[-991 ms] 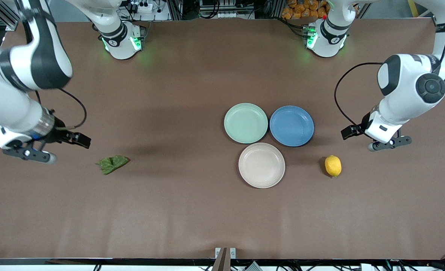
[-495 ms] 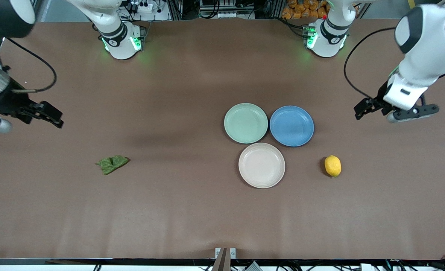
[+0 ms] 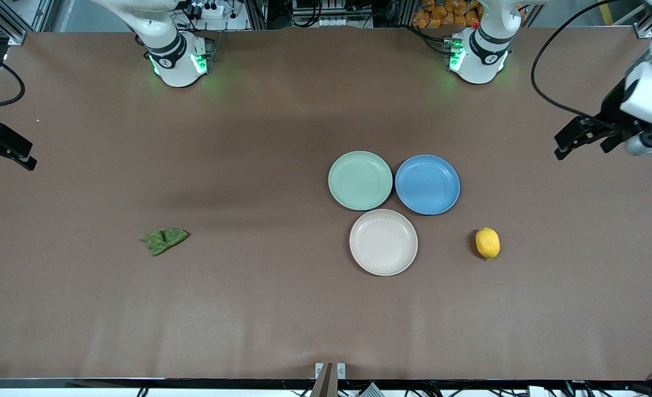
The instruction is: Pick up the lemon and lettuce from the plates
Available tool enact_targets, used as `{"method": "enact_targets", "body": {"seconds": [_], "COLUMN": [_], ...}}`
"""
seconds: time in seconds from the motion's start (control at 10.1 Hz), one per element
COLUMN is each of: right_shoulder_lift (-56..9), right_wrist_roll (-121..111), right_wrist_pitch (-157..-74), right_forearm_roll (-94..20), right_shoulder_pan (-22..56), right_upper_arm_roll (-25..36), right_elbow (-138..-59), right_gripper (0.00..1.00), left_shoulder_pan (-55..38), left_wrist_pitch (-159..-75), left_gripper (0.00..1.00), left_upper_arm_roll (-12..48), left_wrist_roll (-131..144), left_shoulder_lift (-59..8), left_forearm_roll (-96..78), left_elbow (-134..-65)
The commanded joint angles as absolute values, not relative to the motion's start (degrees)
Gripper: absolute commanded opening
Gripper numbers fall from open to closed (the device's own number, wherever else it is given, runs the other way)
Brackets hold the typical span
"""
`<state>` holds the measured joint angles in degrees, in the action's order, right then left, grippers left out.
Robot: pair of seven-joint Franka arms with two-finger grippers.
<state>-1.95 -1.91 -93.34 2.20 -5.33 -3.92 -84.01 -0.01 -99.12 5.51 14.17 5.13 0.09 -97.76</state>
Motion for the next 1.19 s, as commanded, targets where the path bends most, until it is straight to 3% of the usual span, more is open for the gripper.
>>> {"method": "enact_targets", "body": {"seconds": [0.0, 1.09], "right_shoulder_lift": [-0.5, 1.1], "right_wrist_roll": [-4.2, -4.8], "right_wrist_pitch": [-91.5, -87.4], "right_forearm_roll": [0.7, -4.0], "right_shoulder_pan": [-4.3, -3.9], "right_upper_arm_roll": [-2.7, -1.8], "right_elbow": [-84.7, -85.3], "right_gripper": [1.0, 1.0], "left_shoulder_pan": [-0.2, 0.0], "left_wrist_pitch": [-90.5, -87.6], "left_gripper": [1.0, 1.0], "left_upper_arm_roll": [5.9, 6.2], "left_wrist_roll": [10.0, 7.1], "left_shoulder_lift": [1.0, 4.0], "left_forearm_roll": [-1.2, -0.4], "left_elbow": [-89.2, -89.2]}}
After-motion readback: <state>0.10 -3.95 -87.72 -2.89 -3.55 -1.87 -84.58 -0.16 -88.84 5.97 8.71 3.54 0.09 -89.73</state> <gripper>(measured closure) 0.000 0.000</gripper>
